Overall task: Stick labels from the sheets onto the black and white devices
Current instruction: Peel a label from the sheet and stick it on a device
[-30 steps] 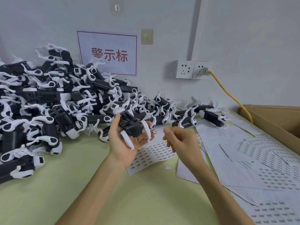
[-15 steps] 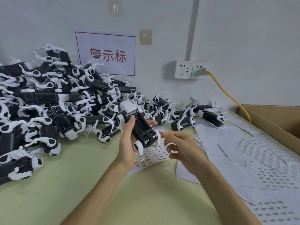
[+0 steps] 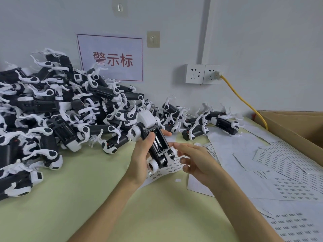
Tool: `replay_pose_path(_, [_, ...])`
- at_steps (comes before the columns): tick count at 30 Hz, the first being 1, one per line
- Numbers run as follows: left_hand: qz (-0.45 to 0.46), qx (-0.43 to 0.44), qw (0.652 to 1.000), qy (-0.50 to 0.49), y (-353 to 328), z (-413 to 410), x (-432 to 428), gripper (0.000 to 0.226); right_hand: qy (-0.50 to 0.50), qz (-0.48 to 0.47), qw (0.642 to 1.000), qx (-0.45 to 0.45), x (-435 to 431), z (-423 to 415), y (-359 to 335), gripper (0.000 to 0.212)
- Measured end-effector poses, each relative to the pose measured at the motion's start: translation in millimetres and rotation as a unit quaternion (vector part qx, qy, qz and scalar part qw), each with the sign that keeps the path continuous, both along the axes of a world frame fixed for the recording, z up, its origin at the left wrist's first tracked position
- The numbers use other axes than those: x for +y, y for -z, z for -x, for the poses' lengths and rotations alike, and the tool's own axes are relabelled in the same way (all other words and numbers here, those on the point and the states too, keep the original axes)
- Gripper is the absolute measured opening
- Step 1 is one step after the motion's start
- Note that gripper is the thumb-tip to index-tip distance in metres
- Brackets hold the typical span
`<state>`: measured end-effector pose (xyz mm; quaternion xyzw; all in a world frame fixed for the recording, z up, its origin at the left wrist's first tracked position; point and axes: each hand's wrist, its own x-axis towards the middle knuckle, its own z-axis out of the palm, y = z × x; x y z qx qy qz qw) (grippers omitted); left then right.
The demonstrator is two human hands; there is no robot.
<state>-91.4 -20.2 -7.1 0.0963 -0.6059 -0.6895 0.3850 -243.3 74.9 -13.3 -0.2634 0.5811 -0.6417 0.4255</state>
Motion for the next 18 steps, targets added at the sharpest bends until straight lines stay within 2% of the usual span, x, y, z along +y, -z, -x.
replay_pose_path(5, [0.005, 0.012, 1.0, -0.009, -1.5, -0.5, 1.8, 0.072, -0.008, -0.001, 0.999, -0.042, -1.0, 1.8, 0.6, 0.035])
replay_pose_path(10, [0.021, 0.007, 1.0, -0.015, -1.6, 0.5, 2.3, 0.073, 0.023, 0.012, 0.999, -0.023, -0.9, -0.3, -1.1, 0.03])
replay_pose_path(12, [0.025, -0.005, 1.0, -0.016, -0.9, 1.0, 3.2, 0.072, 0.045, 0.019, 0.999, 0.021, -0.9, -3.3, -2.8, 0.025])
replay_pose_path(14, [0.034, -0.013, 0.999, -0.022, -0.1, 1.9, 4.5, 0.068, 0.087, 0.026, 0.99, 0.109, -1.9, -7.4, -3.6, 0.018])
replay_pose_path(16, [0.041, -0.01, 0.999, -0.031, -0.2, 1.9, 4.6, 0.057, 0.162, 0.04, 0.959, 0.228, -1.2, -10.9, -5.0, 0.011])
replay_pose_path(18, [0.04, -0.018, 0.998, -0.038, -2.3, 1.3, 2.6, 0.05, 0.212, 0.089, 0.931, 0.283, 1.6, -12.8, -8.5, 0.013])
